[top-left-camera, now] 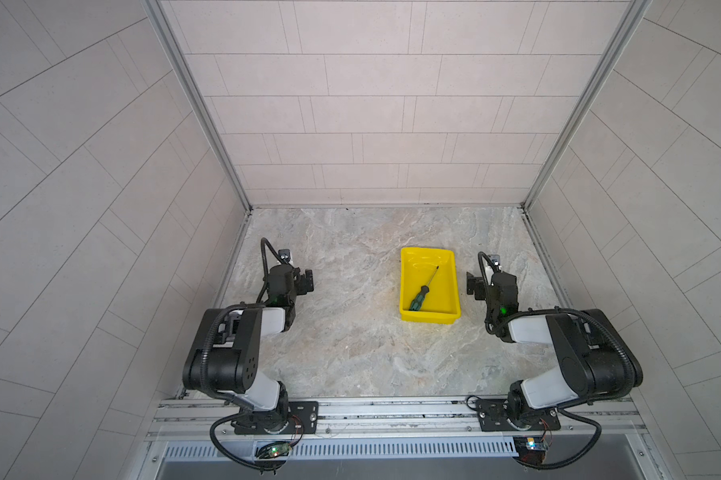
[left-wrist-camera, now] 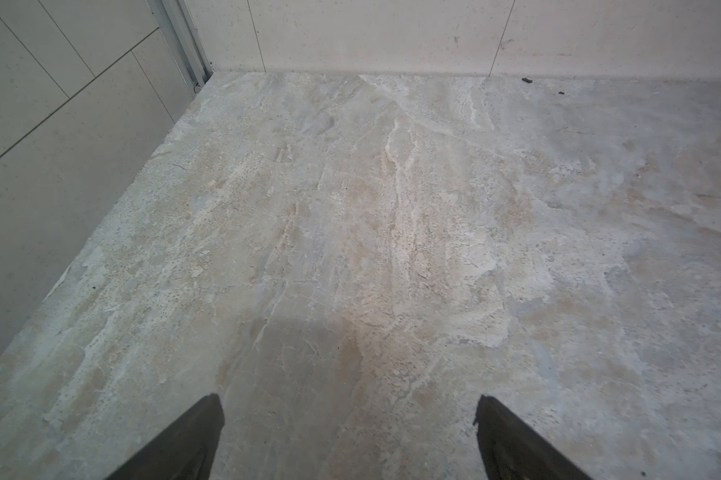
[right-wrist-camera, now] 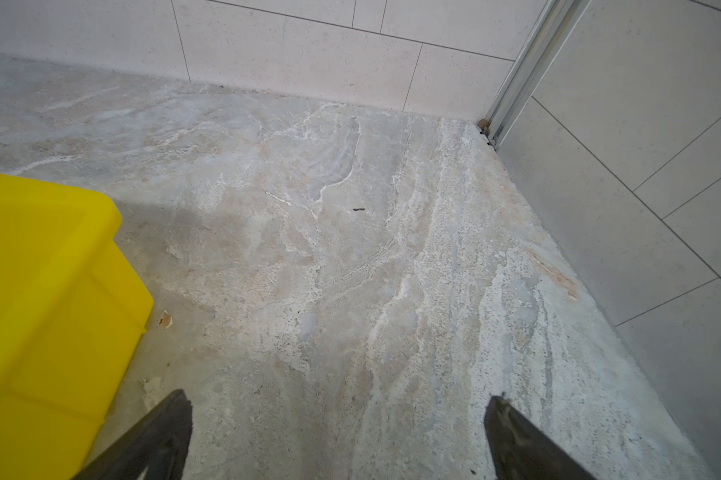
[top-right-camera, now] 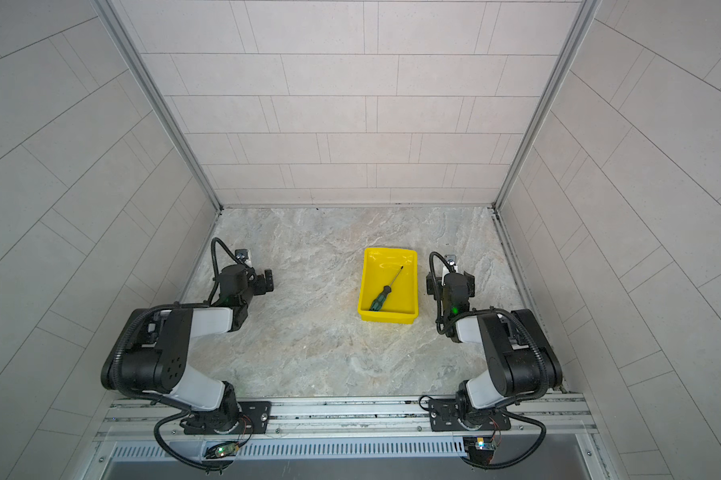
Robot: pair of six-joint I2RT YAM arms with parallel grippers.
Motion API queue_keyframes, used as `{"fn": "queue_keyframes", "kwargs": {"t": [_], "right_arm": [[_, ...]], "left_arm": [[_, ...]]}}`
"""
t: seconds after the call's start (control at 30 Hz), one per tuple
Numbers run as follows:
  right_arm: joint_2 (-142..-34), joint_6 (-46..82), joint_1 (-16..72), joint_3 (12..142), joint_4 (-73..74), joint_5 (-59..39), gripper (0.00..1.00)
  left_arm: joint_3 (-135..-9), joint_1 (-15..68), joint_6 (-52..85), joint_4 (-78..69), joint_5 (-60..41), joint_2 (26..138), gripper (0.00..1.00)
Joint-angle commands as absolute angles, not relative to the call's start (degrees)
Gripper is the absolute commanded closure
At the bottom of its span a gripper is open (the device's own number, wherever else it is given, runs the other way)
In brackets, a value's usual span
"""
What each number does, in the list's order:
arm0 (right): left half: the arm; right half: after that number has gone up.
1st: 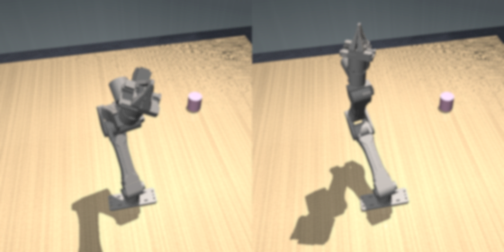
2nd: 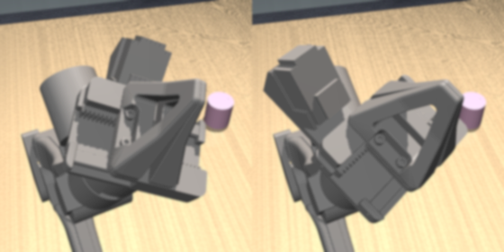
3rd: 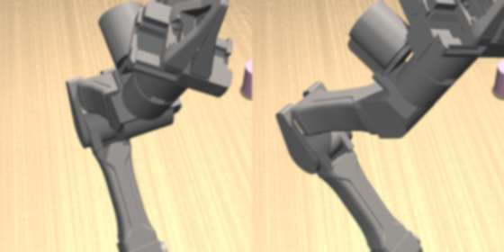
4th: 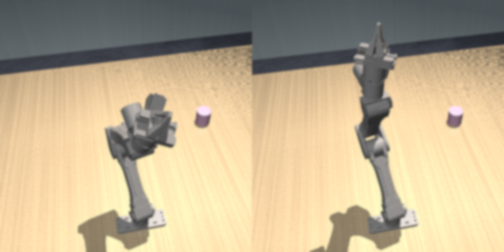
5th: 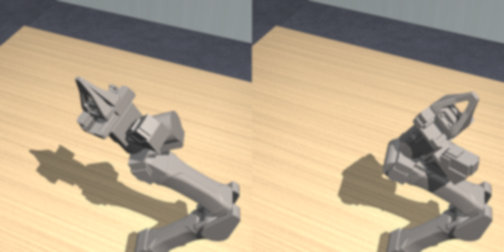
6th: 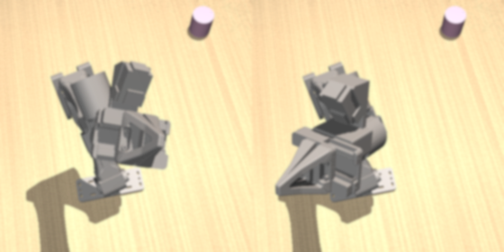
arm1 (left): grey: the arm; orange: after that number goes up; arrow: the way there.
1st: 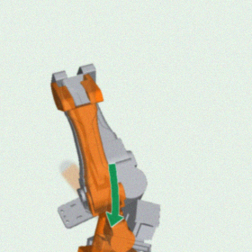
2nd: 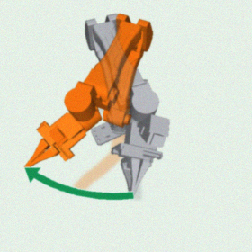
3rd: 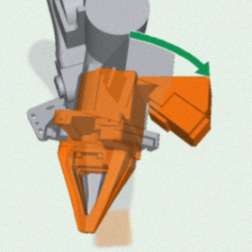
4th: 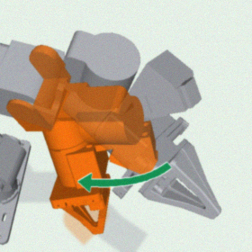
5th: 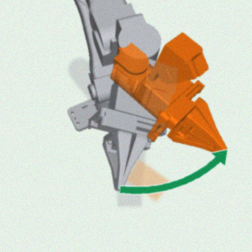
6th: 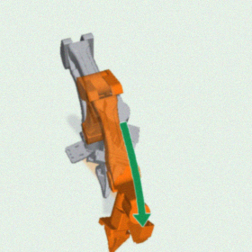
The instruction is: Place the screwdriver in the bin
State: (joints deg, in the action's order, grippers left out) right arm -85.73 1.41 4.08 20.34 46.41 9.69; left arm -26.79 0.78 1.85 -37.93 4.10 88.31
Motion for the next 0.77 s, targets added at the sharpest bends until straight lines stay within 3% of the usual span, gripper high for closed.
{"fn": "queue_keyframes", "kwargs": {"t": [0.0, 0.73], "right_arm": [[-85.1, 1.5, 4.1, 20.8, 47.1, 10.5, 0.0], [-84.9, 1.2, 4.1, 18.6, 51.1, 10.2, 0.0]], "left_arm": [[-26.9, 1.0, 1.1, -39.4, 4.1, 87.8, 0.0], [-27.2, 1.0, 1.2, -39.0, 4.1, 88.2, 0.0]]}}
